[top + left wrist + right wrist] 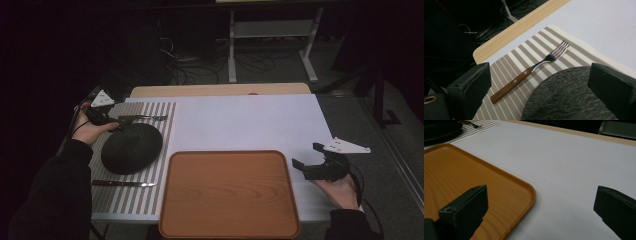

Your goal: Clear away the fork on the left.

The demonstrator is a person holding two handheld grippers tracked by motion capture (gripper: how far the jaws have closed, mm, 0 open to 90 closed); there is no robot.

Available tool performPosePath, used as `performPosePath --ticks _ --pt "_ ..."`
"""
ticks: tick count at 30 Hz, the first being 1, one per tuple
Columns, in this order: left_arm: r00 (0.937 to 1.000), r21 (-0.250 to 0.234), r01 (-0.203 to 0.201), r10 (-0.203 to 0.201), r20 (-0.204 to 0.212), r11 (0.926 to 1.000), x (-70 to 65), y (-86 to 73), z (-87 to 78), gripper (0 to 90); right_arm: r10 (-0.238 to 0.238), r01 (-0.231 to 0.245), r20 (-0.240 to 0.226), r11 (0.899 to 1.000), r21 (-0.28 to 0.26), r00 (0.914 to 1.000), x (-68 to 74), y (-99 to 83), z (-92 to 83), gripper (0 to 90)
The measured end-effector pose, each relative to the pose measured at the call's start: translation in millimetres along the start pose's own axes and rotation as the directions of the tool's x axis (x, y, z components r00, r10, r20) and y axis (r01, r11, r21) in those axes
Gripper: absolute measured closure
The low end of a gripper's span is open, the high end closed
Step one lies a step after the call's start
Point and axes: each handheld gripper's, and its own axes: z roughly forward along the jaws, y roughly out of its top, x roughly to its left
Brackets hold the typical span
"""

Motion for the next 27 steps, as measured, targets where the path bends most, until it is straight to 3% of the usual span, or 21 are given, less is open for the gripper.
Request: performPosePath --ticks 6,9,14,20,23,25,27 --pt "0.9984 0.035 -0.054 0.053 0.021 0.9979 6.9 4.7 15.1 6.0 0.0 0.0 0.001 1.0 0.008 1.0 0.5 -0.6 1.0 0.0" --pt "0.9949 0.072 -0.1 0.099 0.022 0.9923 8.6 9.4 22.8 7.6 0.0 0.0 0.002 1.0 0.003 1.0 0.3 -0.9 -0.3 0.0" --pt "0.9886 0.099 -0.14 0.134 0.068 0.9852 10.6 19.8 31.8 12.2 0.006 -0.006 0.004 1.0 0.003 1.0 -0.6 -2.1 -1.3 0.0" --pt "0.9766 0.153 -0.214 0.207 0.058 0.9649 11.3 29.4 44.3 14.7 -0.012 0.013 -0.003 1.0 0.022 0.9999 2.1 -3.0 1.5 0.0" --pt "0.9673 0.198 -0.253 0.242 0.075 0.9471 11.7 29.6 52.7 16.7 -0.006 0.006 -0.001 1.0 0.022 1.0 1.6 -3.5 0.7 0.0" --pt "0.9601 0.235 -0.28 0.27 0.071 0.9309 12.2 27.3 59.4 16.9 -0.006 0.006 -0.002 1.0 0.023 1.0 2.0 -3.7 0.4 0.0" --pt "0.9593 0.256 -0.282 0.273 0.072 0.9245 12.7 24.8 64.9 17.3 -0.007 0.007 -0.002 1.0 0.024 1.0 2.5 -3.8 0.3 0.0"
